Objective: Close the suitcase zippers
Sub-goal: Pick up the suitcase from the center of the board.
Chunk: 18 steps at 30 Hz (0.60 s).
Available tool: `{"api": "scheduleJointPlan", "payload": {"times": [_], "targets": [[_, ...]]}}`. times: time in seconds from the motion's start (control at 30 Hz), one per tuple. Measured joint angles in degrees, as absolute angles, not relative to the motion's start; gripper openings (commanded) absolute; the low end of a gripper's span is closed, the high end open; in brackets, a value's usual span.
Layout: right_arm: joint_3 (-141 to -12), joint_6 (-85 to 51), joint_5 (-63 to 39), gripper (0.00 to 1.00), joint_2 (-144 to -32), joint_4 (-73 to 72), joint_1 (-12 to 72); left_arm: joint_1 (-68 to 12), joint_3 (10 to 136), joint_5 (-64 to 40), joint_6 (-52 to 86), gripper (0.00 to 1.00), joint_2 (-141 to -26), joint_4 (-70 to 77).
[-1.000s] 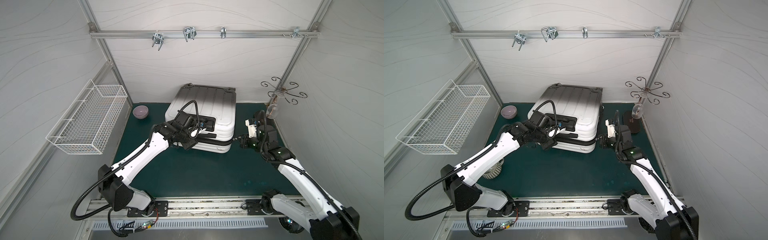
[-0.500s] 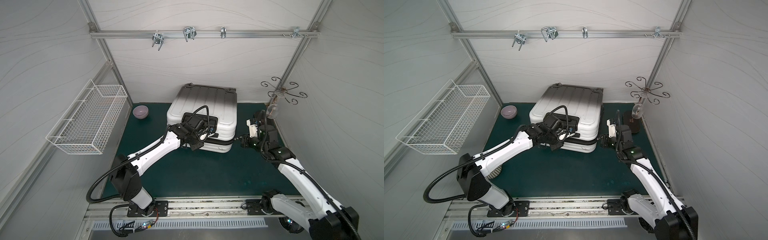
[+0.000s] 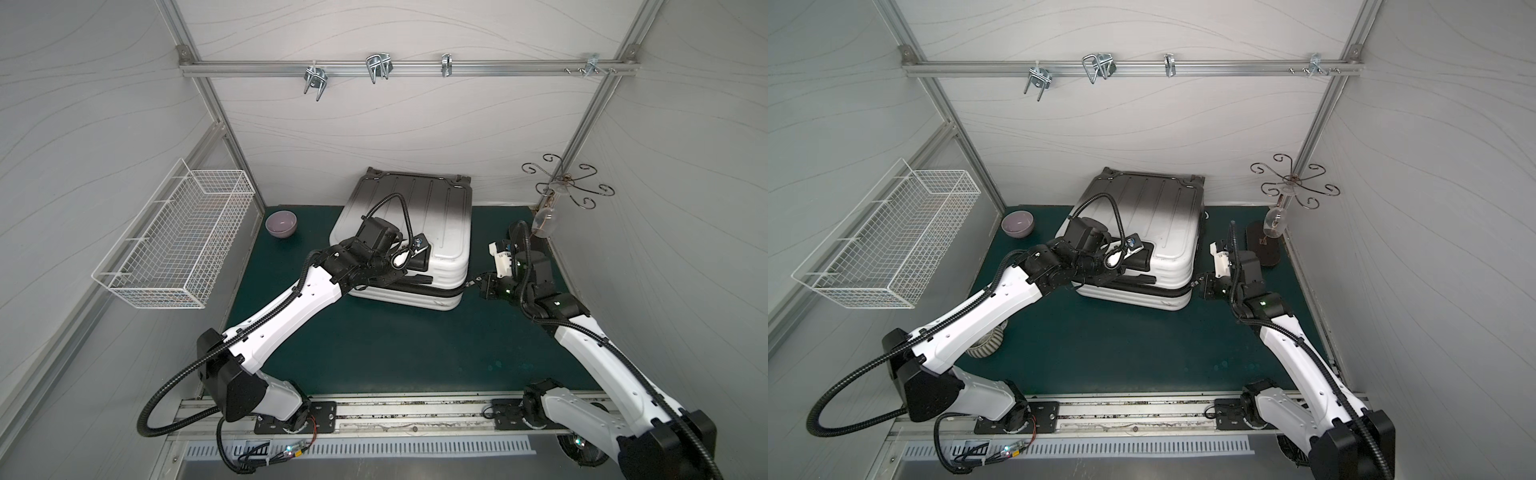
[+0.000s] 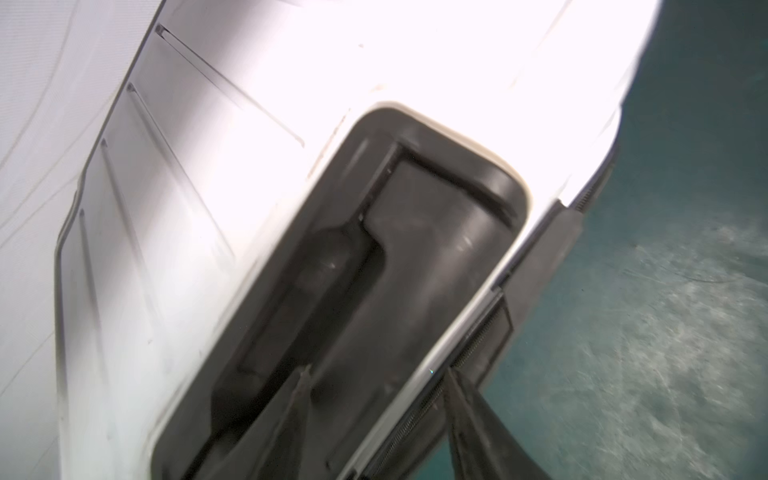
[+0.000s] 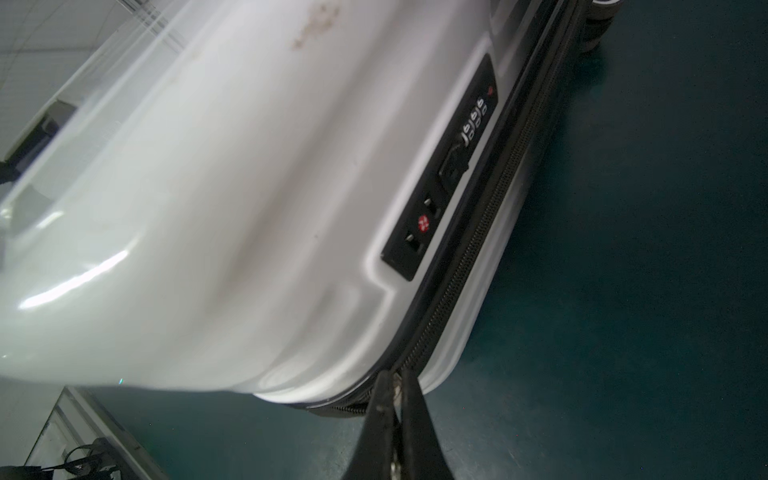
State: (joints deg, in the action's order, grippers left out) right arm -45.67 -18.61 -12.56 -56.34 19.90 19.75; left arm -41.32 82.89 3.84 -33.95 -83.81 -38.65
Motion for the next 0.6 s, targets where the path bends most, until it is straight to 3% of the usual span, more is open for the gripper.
{"api": "scheduleJointPlan", "payload": {"times": [0.6], "targets": [[-45.5, -18.6, -12.6, 0.00, -56.4, 21.1, 19.0, -43.0, 75.0, 0.7, -31.5, 0.52, -79.5, -42.1]]}}
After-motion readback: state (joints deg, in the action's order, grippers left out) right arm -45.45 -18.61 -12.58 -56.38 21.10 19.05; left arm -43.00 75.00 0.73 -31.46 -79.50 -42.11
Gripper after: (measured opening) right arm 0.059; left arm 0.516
